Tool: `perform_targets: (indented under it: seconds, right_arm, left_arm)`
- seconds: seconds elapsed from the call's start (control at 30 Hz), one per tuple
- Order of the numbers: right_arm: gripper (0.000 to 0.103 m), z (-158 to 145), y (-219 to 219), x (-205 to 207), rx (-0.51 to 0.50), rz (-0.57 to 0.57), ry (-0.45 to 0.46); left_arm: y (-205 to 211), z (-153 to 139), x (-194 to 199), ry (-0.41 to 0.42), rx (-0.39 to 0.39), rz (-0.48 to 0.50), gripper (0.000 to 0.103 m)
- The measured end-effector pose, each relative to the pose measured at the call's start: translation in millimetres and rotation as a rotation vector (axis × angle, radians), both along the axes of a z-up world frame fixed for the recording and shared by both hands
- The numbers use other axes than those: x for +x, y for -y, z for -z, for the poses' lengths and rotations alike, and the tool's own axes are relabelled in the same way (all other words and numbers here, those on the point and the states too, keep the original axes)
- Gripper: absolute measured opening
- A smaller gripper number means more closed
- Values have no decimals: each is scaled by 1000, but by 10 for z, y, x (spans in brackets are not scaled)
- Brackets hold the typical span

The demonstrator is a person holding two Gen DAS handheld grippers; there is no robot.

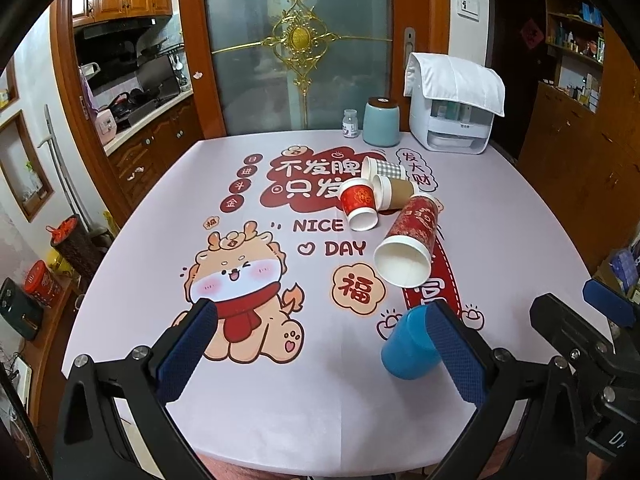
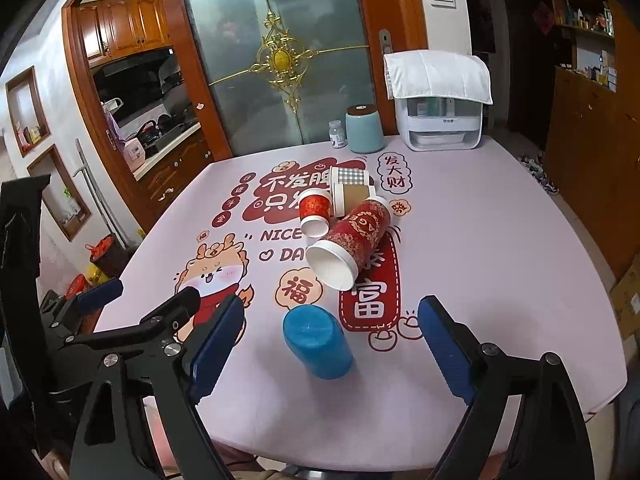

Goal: Flip cup upside down

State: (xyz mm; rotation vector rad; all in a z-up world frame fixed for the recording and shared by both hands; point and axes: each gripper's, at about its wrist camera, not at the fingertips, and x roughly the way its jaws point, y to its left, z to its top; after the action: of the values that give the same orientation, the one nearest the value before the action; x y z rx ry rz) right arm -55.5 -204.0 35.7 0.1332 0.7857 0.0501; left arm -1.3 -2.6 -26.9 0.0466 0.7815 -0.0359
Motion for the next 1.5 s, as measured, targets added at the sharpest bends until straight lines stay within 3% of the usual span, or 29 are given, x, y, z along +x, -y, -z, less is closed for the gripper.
perform_targets:
  seconds: [1.5]
  right_arm:
    - [90,51,8,93,9,-6,-4]
  left_arm:
    - [-24,19,31,-1,4,-5,102]
